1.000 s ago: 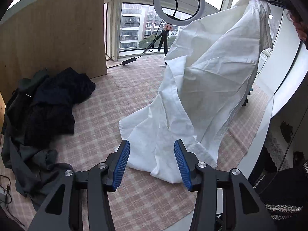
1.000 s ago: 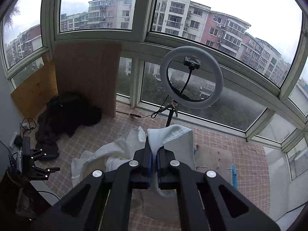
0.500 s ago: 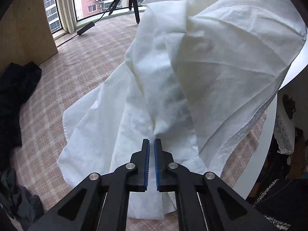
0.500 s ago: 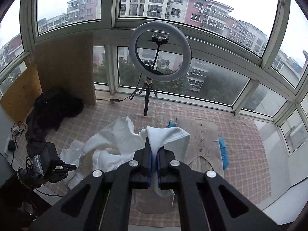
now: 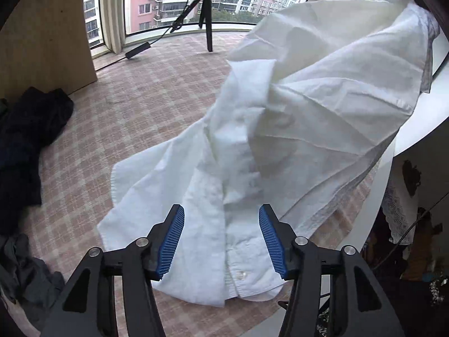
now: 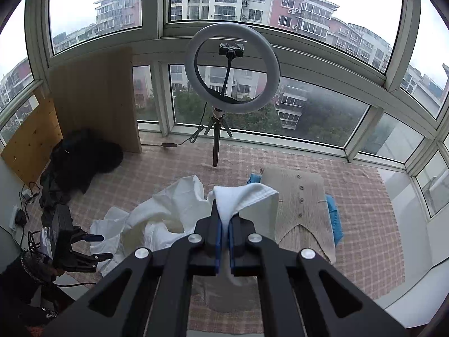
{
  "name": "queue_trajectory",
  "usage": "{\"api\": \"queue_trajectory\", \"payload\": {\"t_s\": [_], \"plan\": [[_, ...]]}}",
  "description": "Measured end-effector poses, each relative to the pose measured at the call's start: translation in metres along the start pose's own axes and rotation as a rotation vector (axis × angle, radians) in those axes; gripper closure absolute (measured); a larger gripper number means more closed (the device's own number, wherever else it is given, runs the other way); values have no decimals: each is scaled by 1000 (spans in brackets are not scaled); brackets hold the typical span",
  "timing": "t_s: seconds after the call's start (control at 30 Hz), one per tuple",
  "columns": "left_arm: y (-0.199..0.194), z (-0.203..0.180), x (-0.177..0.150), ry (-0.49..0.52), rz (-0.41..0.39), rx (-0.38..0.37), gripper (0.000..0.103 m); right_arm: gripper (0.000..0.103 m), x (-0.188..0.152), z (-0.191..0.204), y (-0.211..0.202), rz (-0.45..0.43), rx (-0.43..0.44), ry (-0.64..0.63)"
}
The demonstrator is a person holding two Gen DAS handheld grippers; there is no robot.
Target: Fold clothes
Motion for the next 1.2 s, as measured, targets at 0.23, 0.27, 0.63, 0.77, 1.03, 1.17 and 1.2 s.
{"api": "queue_trajectory", "payload": {"t_s": [0.23,0.27,0.63,0.77,1.03,1.17,1.2], "plan": [[44,0,-4,3,63,72,100,99,-3,-8,1,-1,-2,7],[33,10,-5,-5,51,66,100,99,-5,-12,2,-1,-7,11],[-53,197,20,-71,4,370,41,99,-17,-18,7,29,15,40],[-58,190,14,-39,-18,309,41,99,-11,-14,8,19,2,27],[-70,181,-25,-42,-9,207,41,99,-5,-14,4,7,18,42],[-62,170,-33,-108,7,-30,42,99,1,-8,5,-1,9,13],[-56,169,-39,-153,44,-59,44,99,3,-6,6,-3,7,6]]}}
Point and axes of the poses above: each gripper's, at about its wrist camera, not at the fingertips, and y roughly the way its jaws point, z to its left, x to its top, the point moved 10 cm from there along y, roughly the way its jaws point, and after that the axes turned 1 degree about x, right-handed, at the moved point
